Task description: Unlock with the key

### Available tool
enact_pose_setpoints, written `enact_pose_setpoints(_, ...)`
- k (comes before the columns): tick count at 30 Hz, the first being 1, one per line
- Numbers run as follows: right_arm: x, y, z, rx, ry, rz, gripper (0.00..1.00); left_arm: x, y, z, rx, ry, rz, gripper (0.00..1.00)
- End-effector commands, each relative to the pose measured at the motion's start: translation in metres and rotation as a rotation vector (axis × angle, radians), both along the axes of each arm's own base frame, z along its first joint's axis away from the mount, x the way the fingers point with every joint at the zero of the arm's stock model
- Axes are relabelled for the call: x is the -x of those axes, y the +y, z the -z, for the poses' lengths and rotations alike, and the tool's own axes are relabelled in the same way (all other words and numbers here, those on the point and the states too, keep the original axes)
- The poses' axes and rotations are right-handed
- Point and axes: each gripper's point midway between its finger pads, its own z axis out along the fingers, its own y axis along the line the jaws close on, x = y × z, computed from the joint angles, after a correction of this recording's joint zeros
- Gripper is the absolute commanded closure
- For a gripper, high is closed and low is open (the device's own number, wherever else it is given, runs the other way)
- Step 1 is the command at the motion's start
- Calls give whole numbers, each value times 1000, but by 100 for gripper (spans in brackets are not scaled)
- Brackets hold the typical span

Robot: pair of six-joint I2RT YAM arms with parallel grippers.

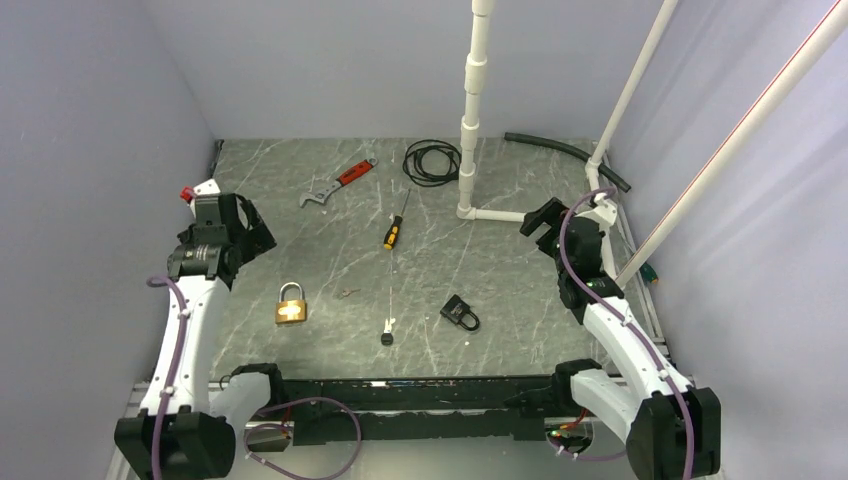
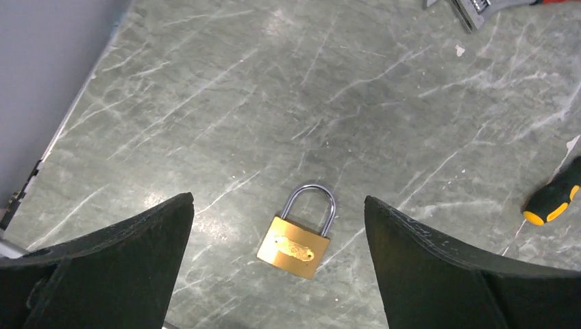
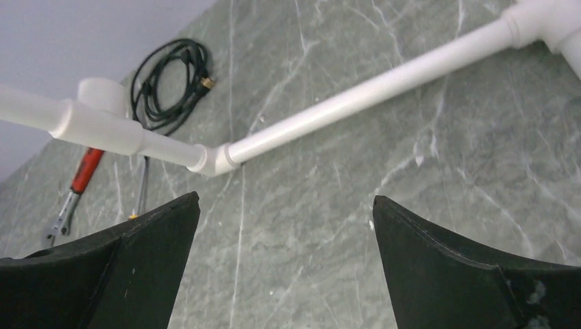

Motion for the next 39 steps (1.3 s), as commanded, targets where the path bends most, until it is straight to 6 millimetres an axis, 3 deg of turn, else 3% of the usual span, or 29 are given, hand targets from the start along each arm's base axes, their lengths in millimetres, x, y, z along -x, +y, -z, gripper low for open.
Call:
enact_pose_setpoints(1, 9, 2, 0, -26, 55, -3, 0, -12, -12, 0, 37, 21, 81, 1)
enact_pose_setpoints(12, 51, 41, 63, 8, 397, -177, 0, -20, -55, 9, 170, 7, 293, 8)
enact_pose_setpoints(17, 74, 74, 50, 125, 444, -308, 0, -19, -69, 11, 198, 22, 357, 11)
enact_pose_setpoints(25, 111, 143, 26, 74, 420, -619, 0, -18, -75, 14, 205, 46, 384, 14)
enact_pose_setpoints(31, 127, 189, 21, 67, 438, -668, 2, -17, -74, 13, 199, 46, 379, 15)
enact_pose_setpoints(39, 144, 244, 37, 218, 533, -631, 2, -17, -75, 15, 198, 48, 386, 16)
